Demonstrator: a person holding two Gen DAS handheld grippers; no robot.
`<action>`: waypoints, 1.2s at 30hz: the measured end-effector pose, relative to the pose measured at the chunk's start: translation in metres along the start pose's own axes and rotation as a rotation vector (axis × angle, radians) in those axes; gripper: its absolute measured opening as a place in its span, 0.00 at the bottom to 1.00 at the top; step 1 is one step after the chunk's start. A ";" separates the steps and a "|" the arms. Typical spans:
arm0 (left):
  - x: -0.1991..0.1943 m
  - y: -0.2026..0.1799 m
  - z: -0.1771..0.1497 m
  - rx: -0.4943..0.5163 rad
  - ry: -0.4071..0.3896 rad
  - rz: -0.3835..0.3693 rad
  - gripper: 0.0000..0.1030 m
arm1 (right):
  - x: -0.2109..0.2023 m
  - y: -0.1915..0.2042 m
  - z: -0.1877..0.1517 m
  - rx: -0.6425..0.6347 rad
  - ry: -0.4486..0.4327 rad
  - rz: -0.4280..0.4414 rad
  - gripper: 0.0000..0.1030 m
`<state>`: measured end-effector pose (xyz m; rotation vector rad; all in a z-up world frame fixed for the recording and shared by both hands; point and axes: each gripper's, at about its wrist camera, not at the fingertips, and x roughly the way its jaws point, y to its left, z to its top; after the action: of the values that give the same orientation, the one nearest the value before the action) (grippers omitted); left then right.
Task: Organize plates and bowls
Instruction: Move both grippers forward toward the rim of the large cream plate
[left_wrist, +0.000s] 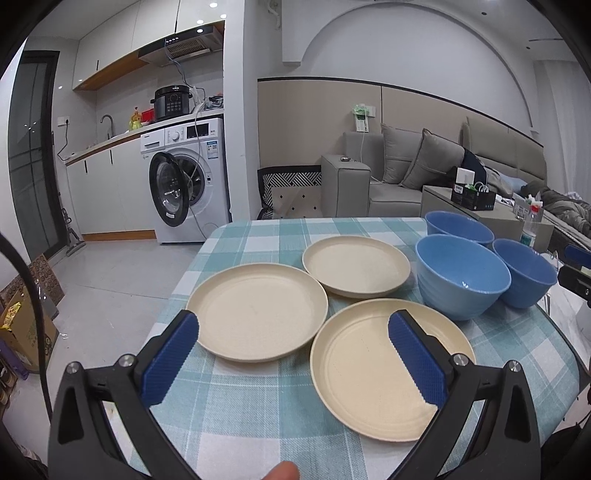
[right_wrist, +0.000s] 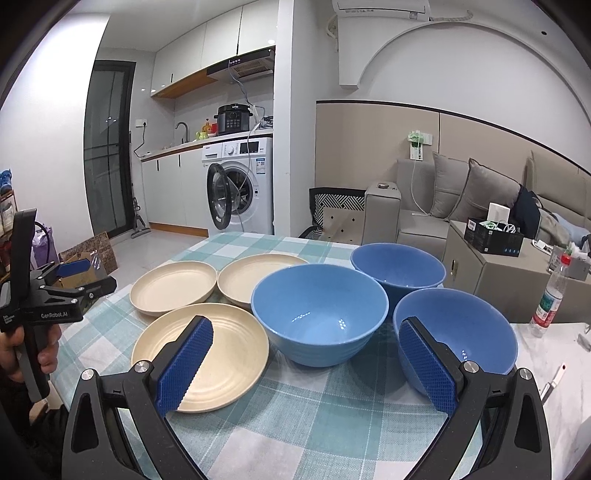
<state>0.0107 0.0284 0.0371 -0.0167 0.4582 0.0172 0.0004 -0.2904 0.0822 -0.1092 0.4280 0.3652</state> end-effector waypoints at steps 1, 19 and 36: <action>-0.001 0.003 0.002 -0.001 -0.007 -0.008 1.00 | 0.000 0.000 0.001 -0.004 -0.001 0.002 1.00; 0.008 0.026 0.032 0.015 -0.020 0.087 1.00 | 0.023 0.016 0.048 -0.046 0.038 0.071 1.00; 0.041 0.049 0.045 0.002 0.015 0.096 1.00 | 0.071 0.042 0.078 0.017 0.089 0.096 1.00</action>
<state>0.0663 0.0793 0.0587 0.0076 0.4739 0.1108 0.0754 -0.2145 0.1213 -0.0889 0.5253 0.4520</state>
